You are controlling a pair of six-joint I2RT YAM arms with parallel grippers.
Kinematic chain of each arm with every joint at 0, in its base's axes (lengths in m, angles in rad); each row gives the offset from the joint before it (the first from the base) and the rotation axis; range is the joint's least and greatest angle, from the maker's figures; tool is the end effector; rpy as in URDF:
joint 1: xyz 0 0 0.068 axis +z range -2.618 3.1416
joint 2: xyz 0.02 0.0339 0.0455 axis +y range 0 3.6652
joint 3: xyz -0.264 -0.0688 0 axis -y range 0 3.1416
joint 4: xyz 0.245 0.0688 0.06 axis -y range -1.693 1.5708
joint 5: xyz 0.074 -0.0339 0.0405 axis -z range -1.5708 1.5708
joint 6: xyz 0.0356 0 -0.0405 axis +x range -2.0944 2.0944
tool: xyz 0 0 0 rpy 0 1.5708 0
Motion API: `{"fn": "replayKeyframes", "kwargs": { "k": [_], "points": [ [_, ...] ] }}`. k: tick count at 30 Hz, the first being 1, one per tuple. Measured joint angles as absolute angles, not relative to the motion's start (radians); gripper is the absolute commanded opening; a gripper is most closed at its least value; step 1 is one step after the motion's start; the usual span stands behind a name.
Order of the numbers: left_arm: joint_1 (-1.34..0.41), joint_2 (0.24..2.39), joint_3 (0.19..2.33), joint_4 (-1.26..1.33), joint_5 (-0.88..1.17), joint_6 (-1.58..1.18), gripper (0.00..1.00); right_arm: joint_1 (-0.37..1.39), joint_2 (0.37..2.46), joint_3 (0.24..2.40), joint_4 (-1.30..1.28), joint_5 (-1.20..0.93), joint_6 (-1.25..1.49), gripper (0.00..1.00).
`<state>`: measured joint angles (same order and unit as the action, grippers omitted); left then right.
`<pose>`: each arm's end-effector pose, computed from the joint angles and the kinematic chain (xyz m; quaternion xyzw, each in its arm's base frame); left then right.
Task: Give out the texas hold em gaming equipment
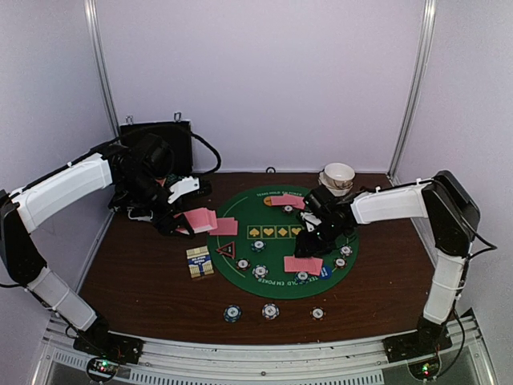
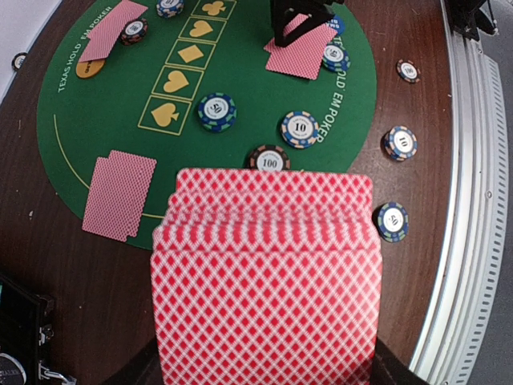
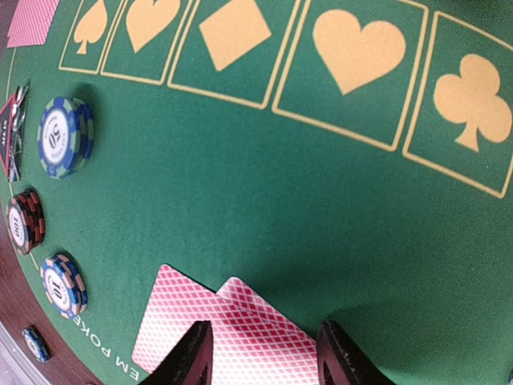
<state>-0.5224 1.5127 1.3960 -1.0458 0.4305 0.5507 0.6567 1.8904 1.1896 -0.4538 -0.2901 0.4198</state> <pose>0.2502 -0.1612 0.3105 0.5262 0.8001 -0.2063 0.2010 0.2889 0.2355 0.1531 -0.1441 0.9578 0.2262 0.1030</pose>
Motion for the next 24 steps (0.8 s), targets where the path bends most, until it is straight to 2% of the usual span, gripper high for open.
{"fn": "replayKeyframes", "kwargs": {
  "k": [4,8,10,12,14,18,24],
  "points": [
    [-0.522,1.513,1.396,-1.046,0.431,0.55,0.0,0.67,1.869,1.166,-0.458,-0.289,0.427,0.48],
    [-0.522,1.513,1.396,-1.046,0.431,0.55,0.0,0.675,1.856,1.173,-0.509,-0.272,0.427,0.56],
    [-0.522,1.513,1.396,-1.046,0.43,0.55,0.0,0.675,1.85,1.196,-0.541,-0.257,0.429,0.66],
    [-0.522,1.513,1.396,-1.046,0.431,0.55,0.0,0.675,1.837,1.235,-0.566,-0.243,0.431,0.85],
    [-0.522,1.513,1.396,-1.046,0.431,0.55,0.0,0.678,1.81,1.277,-0.575,-0.247,0.448,0.95],
    [-0.522,1.512,1.396,-1.046,0.431,0.551,0.0,0.682,1.753,1.356,-0.526,-0.327,0.516,0.99],
    [-0.522,1.512,1.396,-1.046,0.431,0.558,0.0,0.744,1.761,1.37,-0.249,-0.55,0.745,1.0]
  ]
}}
